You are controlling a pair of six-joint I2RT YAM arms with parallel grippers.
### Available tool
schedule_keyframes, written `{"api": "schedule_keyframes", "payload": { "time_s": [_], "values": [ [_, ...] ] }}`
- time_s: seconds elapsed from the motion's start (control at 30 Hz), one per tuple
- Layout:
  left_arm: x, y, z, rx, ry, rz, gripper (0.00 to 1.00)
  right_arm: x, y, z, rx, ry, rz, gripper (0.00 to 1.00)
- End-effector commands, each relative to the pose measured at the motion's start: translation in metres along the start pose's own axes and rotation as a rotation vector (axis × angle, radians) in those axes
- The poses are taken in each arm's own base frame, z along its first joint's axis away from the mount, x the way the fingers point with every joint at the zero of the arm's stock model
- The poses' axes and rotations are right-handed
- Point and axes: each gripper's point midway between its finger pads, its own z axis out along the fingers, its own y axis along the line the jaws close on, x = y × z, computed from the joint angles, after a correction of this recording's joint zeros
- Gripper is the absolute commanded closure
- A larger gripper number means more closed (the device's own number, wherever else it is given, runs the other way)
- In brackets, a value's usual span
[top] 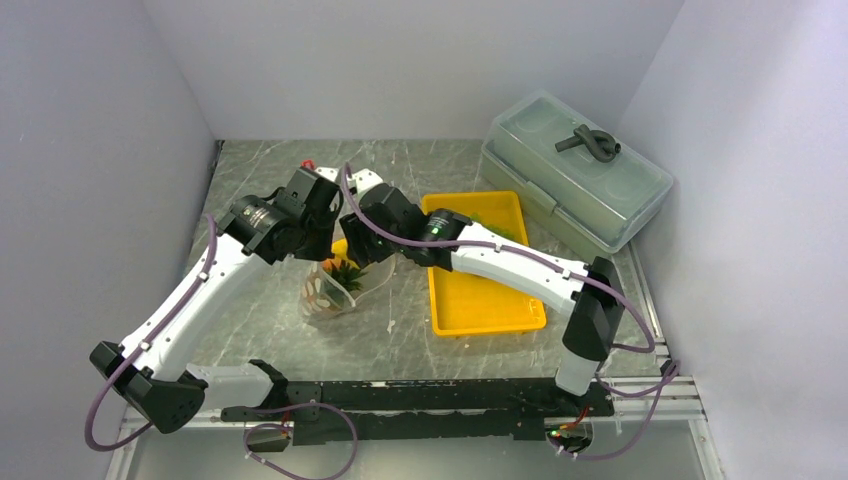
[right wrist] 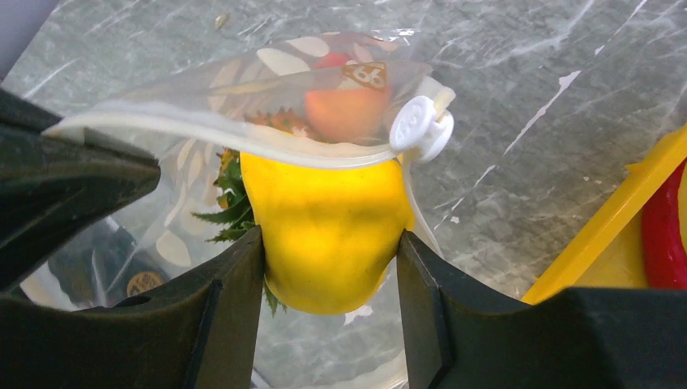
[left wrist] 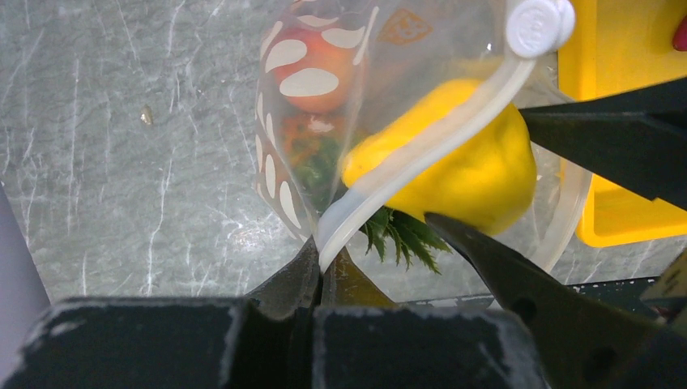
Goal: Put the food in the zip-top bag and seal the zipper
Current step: Place the fake fruit in the zipper food storage bag.
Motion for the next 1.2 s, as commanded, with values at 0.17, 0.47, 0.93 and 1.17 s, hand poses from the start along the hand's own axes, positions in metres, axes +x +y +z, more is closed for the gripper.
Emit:
{"api": "schedule_keyframes", "payload": {
  "time_s": [0.17, 0.47, 0.93, 1.17],
  "values": [
    [-0.006, -0.008, -0.012, 0.074, -0.041, -0.002, 1.00, -0.041, -0.011, -0.002, 0.112, -0.127, 0.075, 0.69],
    [-0.002, -0.012, -0.012, 0.098, -0.030, 0.003, 1.00, -0.046, -0.014, 0.012, 0.151, -0.127, 0.086, 0.56],
    [0.000, -0.009, -0.011, 0.085, -0.028, 0.010, 1.00, -0.052, -0.016, 0.005, 0.139, -0.166, 0.094, 0.15],
    [-0.001, -0.009, -0.007, 0.074, -0.025, 0.010, 1.00, -0.057, -0.018, -0.021, 0.128, -0.213, 0.118, 0.14]
  ]
}}
